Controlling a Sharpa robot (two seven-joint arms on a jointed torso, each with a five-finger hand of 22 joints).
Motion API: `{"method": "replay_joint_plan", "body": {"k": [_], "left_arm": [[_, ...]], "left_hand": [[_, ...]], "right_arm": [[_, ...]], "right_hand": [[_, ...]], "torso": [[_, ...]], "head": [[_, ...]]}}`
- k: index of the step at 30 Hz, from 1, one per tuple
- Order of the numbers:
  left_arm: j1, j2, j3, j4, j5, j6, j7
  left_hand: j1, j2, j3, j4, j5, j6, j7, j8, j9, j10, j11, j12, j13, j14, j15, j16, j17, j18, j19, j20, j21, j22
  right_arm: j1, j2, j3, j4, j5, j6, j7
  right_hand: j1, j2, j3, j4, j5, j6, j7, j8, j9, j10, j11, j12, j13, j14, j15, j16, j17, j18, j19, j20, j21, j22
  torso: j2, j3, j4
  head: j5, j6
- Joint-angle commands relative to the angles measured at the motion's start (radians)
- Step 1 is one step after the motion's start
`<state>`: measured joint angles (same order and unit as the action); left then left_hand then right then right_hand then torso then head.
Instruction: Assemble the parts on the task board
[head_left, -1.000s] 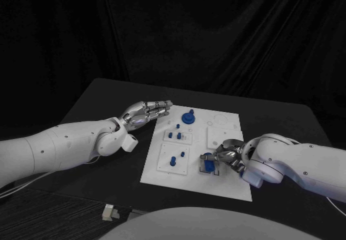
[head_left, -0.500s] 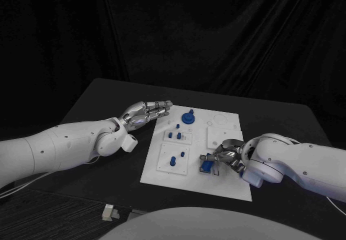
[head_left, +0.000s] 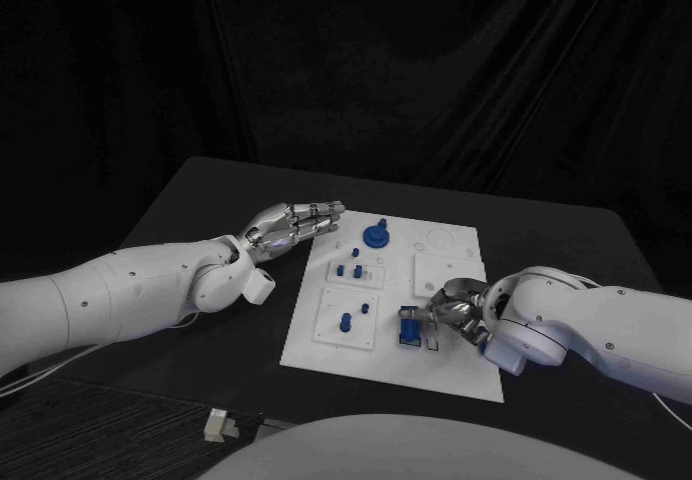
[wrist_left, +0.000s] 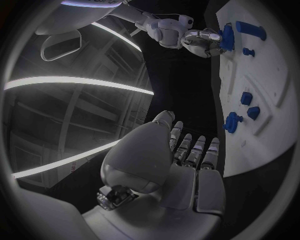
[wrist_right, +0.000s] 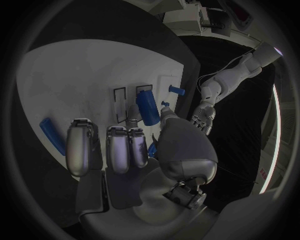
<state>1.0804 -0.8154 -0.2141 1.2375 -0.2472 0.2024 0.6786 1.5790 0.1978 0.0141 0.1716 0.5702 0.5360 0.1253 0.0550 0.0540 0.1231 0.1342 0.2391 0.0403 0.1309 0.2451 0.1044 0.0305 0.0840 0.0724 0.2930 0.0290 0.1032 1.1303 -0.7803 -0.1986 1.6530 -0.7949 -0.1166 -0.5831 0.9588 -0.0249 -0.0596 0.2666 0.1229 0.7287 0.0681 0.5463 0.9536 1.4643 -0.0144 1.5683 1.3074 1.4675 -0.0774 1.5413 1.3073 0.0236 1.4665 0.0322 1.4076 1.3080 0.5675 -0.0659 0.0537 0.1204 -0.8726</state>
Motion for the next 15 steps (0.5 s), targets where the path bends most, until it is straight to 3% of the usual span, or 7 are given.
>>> {"method": "replay_joint_plan", "body": {"k": [1, 10, 15], "left_arm": [[-0.002, 0.002, 0.001, 0.001, 0.007, 0.015, 0.040], [-0.002, 0.002, 0.001, 0.001, 0.007, 0.017, 0.036], [-0.002, -0.001, 0.001, 0.003, 0.007, 0.017, 0.037]], "left_hand": [[-0.002, -0.002, 0.004, -0.001, 0.003, 0.000, 0.006, 0.003, 0.002, -0.001, 0.007, 0.000, -0.001, 0.000, 0.005, 0.005, 0.001, -0.016, 0.004, 0.002, -0.002, -0.001], [-0.001, -0.003, 0.009, -0.003, 0.005, 0.001, 0.007, 0.004, 0.002, -0.001, 0.007, 0.001, 0.000, 0.000, 0.005, 0.006, 0.002, -0.015, 0.004, 0.002, -0.002, -0.001], [-0.001, -0.004, 0.013, -0.005, 0.007, 0.002, 0.008, 0.004, 0.002, -0.001, 0.008, 0.001, 0.000, 0.000, 0.006, 0.007, 0.002, -0.015, 0.005, 0.003, -0.001, -0.001]], "right_arm": [[-0.013, 0.004, -0.009, -0.002, 0.004, 0.038, -0.026], [-0.013, 0.000, -0.009, 0.001, 0.000, 0.026, -0.020], [-0.011, -0.033, -0.009, 0.036, -0.051, -0.038, 0.033]], "right_hand": [[-0.008, 0.001, -0.006, 0.000, -0.008, -0.009, -0.001, 0.007, -0.002, 0.107, 0.007, 0.002, 0.263, 0.089, 0.006, -0.005, 0.194, 0.020, 0.027, 0.007, -0.007, 0.205], [-0.005, 0.001, -0.007, 0.000, -0.011, -0.012, -0.001, 0.007, -0.002, 0.107, 0.007, 0.002, 0.263, 0.089, 0.006, -0.005, 0.194, 0.022, 0.023, 0.007, -0.016, 0.202], [-0.011, -0.004, -0.017, 0.009, -0.020, -0.023, 0.001, 0.009, -0.003, 0.107, 0.009, 0.002, 0.263, 0.090, 0.007, -0.003, 0.198, 0.022, 0.021, 0.008, -0.019, 0.201]], "torso": [[0.000, -0.0001, 0.0000], [0.000, -0.0001, 0.0001], [0.000, 0.0000, 0.0001]], "head": [[0.000, 0.000], [0.001, 0.000], [0.008, 0.000]]}}
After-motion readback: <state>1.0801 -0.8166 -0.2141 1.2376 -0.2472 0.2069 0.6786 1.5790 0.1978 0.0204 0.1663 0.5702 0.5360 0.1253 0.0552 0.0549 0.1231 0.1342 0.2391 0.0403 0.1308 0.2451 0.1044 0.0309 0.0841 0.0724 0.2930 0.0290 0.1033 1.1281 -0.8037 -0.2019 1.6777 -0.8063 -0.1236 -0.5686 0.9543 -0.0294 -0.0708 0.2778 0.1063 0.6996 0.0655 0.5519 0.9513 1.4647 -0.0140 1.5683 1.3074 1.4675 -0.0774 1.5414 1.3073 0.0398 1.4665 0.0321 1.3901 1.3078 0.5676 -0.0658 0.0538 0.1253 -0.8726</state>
